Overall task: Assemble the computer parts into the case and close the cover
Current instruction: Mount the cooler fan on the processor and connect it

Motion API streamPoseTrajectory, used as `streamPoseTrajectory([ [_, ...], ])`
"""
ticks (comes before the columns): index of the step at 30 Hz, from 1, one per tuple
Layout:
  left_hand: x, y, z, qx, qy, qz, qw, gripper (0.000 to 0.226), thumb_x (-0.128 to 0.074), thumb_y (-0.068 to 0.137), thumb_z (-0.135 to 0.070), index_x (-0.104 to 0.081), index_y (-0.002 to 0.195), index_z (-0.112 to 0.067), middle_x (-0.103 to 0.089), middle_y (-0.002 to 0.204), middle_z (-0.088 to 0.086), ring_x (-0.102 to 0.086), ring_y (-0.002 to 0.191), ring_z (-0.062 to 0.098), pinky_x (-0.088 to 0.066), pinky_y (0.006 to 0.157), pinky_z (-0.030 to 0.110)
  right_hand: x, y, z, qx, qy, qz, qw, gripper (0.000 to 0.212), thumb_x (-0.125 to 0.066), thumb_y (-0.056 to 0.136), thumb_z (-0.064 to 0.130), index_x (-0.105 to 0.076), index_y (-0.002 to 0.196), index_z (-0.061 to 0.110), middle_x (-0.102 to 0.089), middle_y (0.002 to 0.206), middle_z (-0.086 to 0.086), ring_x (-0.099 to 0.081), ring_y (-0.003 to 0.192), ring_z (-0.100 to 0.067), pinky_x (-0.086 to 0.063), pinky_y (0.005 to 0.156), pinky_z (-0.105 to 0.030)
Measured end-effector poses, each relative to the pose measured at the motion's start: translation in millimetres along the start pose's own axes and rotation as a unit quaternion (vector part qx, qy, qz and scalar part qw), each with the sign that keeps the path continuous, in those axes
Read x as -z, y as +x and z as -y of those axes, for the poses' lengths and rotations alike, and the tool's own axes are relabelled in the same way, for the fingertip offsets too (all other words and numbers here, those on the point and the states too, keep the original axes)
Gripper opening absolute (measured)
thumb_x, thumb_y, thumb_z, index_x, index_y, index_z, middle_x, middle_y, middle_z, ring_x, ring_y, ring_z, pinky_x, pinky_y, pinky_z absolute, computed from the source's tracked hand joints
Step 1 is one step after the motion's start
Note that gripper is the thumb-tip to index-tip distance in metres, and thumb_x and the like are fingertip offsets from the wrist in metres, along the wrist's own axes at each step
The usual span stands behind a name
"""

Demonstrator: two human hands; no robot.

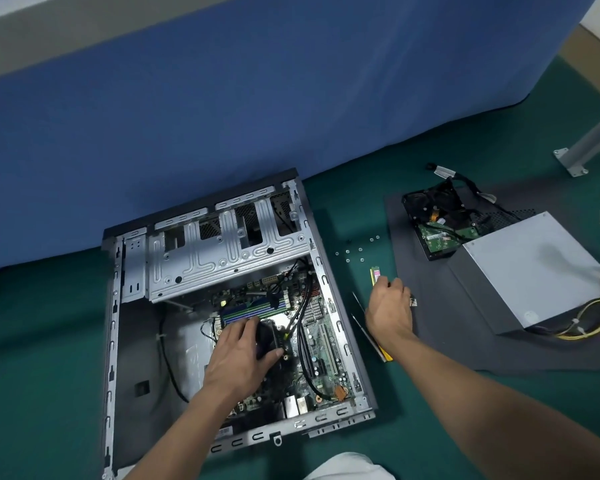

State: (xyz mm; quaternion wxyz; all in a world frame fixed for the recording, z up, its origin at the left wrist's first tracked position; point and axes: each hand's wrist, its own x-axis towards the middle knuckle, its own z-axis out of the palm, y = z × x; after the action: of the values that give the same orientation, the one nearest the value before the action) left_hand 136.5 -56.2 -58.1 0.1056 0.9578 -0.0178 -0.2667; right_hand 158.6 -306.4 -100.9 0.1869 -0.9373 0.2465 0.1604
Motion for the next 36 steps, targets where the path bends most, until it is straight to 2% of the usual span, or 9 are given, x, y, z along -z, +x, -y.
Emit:
streamPoseTrajectory([
  [4,2,2,-2,0.003,0.003,0.007,1.0,0.083,-0.048,0.089,-0.064,-0.017,0.152,-0.021,-0.024,0.155,0.001,-0.017,0.143,0.019,-0.017,0.119,0.036,1,7,2,-0.072,0.075,0.019,0.994,0.042,-0.063,0.086,0.009,-0.043,0.121,-0.005,-0.052,0.121,-0.026,-0.05,0.113,-0.038,-0.045,0.091,-0.04],
  [7,1,0,-4,0.0,0.01,0.008,1.0,0.082,-0.048,0.089,-0.065,-0.019,0.152,-0.021,-0.027,0.154,0.001,-0.019,0.142,0.02,-0.016,0.12,0.036,1,7,0,-0.068,0.093,0.03,0.993,0.02,-0.058,0.086,0.009,-0.054,0.103,-0.002,-0.059,0.106,-0.021,-0.058,0.094,-0.034,-0.049,0.073,-0.035],
  [11,2,0,-4,0.0,0.018,0.006,1.0,0.082,-0.046,0.089,-0.066,-0.019,0.151,-0.021,-0.028,0.153,0.001,-0.019,0.141,0.021,-0.016,0.119,0.036,10,6,-1,-0.076,0.201,-0.039,0.976,0.014,-0.049,0.093,0.008,-0.053,0.103,-0.001,-0.053,0.109,-0.021,-0.054,0.095,-0.035,-0.046,0.083,-0.045],
  [18,0,-1,2,-0.03,0.036,-0.013,0.999,0.082,-0.039,0.088,-0.07,-0.021,0.15,-0.02,-0.03,0.151,0.001,-0.023,0.138,0.022,-0.016,0.119,0.037,59,-30,23,0.069,0.324,-0.123,0.936,0.01,-0.044,0.099,0.016,-0.047,0.108,0.013,-0.062,0.087,-0.006,-0.058,0.079,-0.026,-0.041,0.065,-0.034],
  [21,3,-1,10,-0.063,0.072,-0.049,0.994,0.075,-0.027,0.093,-0.067,-0.023,0.151,-0.02,-0.027,0.156,0.002,-0.018,0.145,0.019,-0.001,0.122,0.037,70,-64,48,0.169,0.298,-0.106,0.933,0.005,-0.054,0.095,0.021,-0.049,0.095,0.021,-0.057,0.069,0.004,-0.052,0.055,-0.004,-0.032,0.045,-0.019],
  [25,13,3,31,-0.044,0.07,-0.142,0.986,0.065,-0.021,0.098,-0.058,-0.031,0.148,-0.018,-0.029,0.156,0.003,-0.018,0.146,0.019,0.008,0.118,0.033,56,-95,75,0.282,0.186,0.066,0.939,0.007,-0.059,0.092,0.018,-0.058,0.098,0.021,-0.057,0.065,0.007,-0.051,0.045,-0.003,-0.042,0.039,-0.019],
  [29,19,15,57,0.043,-0.063,-0.093,0.993,0.056,-0.034,0.1,-0.05,-0.036,0.145,-0.016,-0.044,0.147,0.006,-0.035,0.139,0.022,-0.02,0.117,0.038,36,-95,100,0.313,0.035,0.134,0.939,0.017,-0.057,0.092,0.015,-0.06,0.106,0.022,-0.057,0.068,0.011,-0.054,0.052,0.0,-0.043,0.045,-0.016],
  [32,24,18,66,0.078,-0.221,-0.053,0.971,0.037,-0.047,0.1,-0.04,-0.056,0.127,-0.017,-0.065,0.122,0.004,-0.058,0.114,0.023,-0.046,0.099,0.037,23,-82,114,0.28,-0.007,0.156,0.947,0.01,-0.052,0.095,0.015,-0.06,0.101,0.017,-0.06,0.078,0.003,-0.06,0.064,-0.011,-0.055,0.058,-0.033],
  [36,25,10,73,0.102,-0.315,-0.09,0.939,0.02,-0.057,0.096,-0.033,-0.065,0.085,-0.019,-0.07,0.081,-0.005,-0.064,0.083,0.016,-0.047,0.074,0.028,11,-59,122,0.231,-0.027,0.162,0.959,0.012,-0.051,0.096,0.014,-0.06,0.105,0.016,-0.059,0.078,0.001,-0.062,0.06,-0.013,-0.052,0.048,-0.024],
])
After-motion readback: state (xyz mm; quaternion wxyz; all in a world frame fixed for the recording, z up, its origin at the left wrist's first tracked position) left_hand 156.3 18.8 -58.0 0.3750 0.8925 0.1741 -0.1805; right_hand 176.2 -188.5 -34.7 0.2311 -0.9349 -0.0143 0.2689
